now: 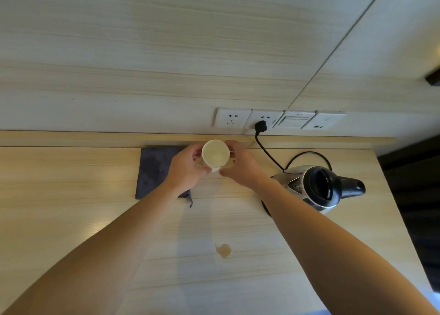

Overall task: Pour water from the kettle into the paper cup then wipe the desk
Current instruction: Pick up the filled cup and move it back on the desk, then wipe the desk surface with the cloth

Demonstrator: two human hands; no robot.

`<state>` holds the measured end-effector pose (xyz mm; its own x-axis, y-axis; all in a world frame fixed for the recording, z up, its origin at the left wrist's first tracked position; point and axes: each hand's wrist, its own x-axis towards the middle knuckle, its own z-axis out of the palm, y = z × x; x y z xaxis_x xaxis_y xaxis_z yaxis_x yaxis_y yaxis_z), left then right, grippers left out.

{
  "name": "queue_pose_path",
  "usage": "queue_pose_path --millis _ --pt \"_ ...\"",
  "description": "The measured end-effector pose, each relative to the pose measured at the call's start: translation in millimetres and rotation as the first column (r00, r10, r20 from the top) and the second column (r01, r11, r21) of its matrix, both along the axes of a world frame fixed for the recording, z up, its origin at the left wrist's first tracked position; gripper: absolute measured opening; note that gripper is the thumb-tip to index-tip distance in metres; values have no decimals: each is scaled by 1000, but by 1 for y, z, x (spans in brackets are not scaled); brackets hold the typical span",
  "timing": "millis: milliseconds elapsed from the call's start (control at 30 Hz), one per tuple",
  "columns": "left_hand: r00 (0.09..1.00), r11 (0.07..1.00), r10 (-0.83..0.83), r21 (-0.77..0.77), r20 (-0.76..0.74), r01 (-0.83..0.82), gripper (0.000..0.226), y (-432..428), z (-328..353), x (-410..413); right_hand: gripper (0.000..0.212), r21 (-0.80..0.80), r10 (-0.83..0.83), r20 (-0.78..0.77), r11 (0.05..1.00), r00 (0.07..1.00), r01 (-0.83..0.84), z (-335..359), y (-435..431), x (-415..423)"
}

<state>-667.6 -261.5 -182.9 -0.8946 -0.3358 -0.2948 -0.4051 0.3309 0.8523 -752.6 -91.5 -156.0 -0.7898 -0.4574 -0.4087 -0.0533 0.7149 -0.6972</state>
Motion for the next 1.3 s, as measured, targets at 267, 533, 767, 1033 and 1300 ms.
queue_pose_path --millis 267,533,767,1033,1300 --pt "966 935 255 -245 -39 -257 79 -35 -5 147 56 -11 203 -610 964 766 -265 9 -26 92" --pt "940 758 86 -634 330 153 78 -72 -77 274 79 405 645 -240 745 725 -529 -51 -133 79" --pt "922 655 101 -723 373 221 74 -71 -89 277 81 503 637 -338 744 693 -439 -102 -154 81" --pt "915 646 95 -723 392 243 75 -70 -83 275 81 481 622 -348 761 701 -436 -105 -132 106" --pt "938 638 109 -747 327 186 75 -68 -88 277 81 488 612 -343 764 713 -421 -108 -69 192"
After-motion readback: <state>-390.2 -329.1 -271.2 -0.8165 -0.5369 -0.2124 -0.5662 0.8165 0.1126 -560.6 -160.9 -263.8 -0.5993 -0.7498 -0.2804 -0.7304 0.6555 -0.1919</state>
